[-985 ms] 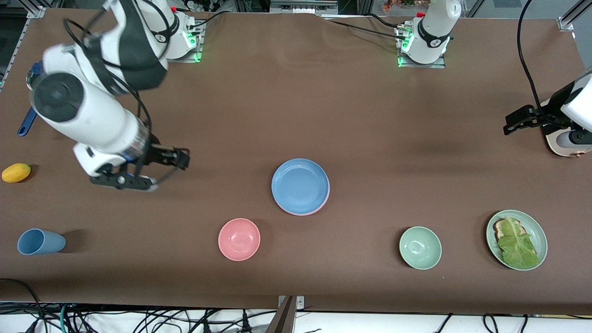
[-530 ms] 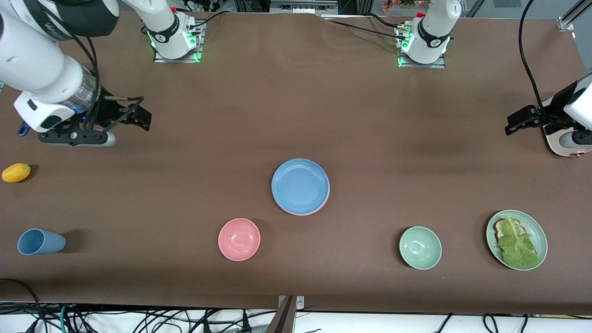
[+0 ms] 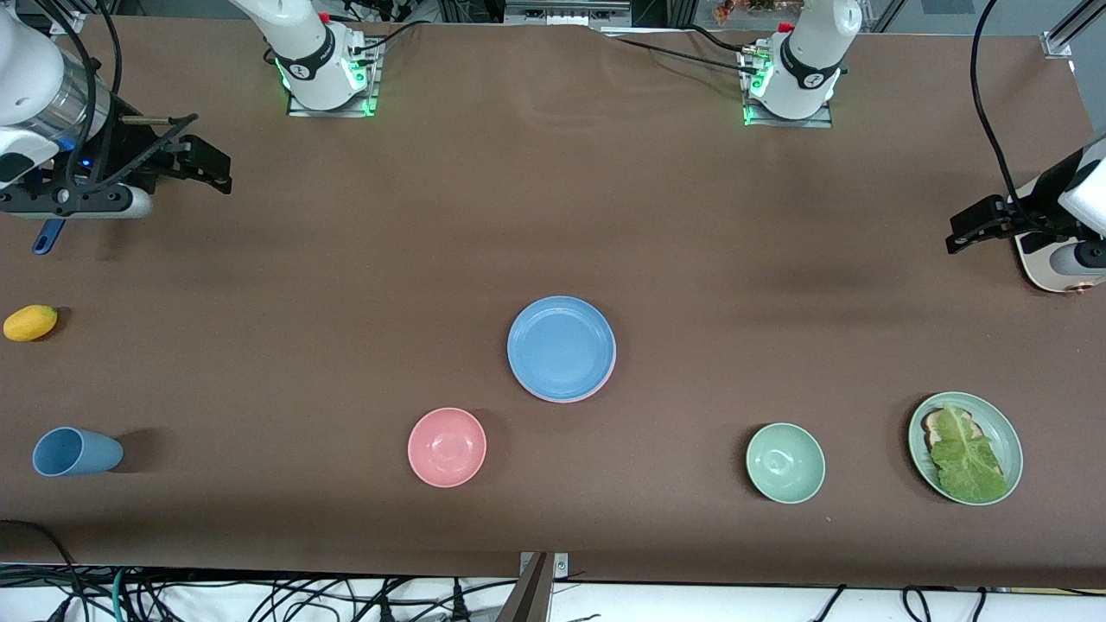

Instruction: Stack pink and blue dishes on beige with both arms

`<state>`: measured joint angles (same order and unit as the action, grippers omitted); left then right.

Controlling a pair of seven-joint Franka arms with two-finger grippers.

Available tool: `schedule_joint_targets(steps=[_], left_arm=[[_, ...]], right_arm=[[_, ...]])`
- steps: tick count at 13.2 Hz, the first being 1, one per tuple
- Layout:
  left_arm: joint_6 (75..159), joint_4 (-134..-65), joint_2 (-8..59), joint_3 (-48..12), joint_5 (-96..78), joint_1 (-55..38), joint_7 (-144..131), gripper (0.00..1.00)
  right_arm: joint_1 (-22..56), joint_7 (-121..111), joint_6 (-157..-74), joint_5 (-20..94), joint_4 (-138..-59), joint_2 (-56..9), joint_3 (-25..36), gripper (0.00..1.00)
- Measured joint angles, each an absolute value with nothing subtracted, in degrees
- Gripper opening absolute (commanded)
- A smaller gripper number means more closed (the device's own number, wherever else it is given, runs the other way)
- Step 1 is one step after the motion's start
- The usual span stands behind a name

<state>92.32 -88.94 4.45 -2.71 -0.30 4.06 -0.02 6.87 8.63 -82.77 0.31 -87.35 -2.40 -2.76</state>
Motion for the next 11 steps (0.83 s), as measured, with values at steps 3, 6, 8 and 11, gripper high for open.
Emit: schedule_joint_targets(steps=[3,6,8,11], left_arm=[[92.32,-88.28,4.71,-2.76,-0.3,3.98,-0.02,1.0],[92.32,-88.14,4.99,-2.77,-0.3,3.98,-0.01,1.0],[92.32,-88.13,5.06,-2.77,-0.3,3.98,-0.01,1.0],[92.32,-88.1,5.07,-2.77,-0.3,3.97,-0.01,1.0]], right_arm=[[6.86,8.63,-83.0,0.31,-87.34,-2.79,-2.37,1.0],[6.86,8.41,-83.07,0.31,-87.27,-2.81,-2.16,1.0],[6.86,7.41,-83.07,0.31,-87.19,-2.8,-1.75,1.0],[6.86,6.01,-83.07,0.31,-87.18,-2.8,-1.49,1.0]])
